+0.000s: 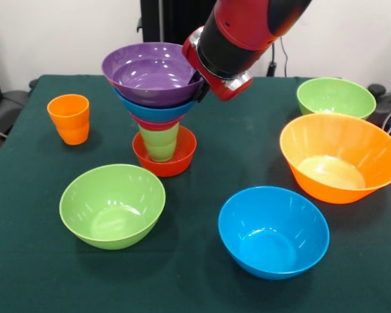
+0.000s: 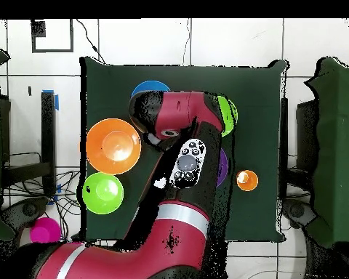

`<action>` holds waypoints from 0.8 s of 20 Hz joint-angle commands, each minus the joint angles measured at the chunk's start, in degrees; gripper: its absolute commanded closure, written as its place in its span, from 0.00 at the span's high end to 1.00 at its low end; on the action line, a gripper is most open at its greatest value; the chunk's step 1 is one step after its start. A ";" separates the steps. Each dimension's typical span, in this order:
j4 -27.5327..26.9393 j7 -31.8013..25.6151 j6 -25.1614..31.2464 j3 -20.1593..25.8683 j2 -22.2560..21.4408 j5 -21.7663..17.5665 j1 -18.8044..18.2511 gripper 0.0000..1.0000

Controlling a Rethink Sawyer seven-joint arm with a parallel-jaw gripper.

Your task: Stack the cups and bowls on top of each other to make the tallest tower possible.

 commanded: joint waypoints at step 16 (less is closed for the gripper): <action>-0.27 0.97 4.12 2.42 3.67 -2.49 1.46 0.00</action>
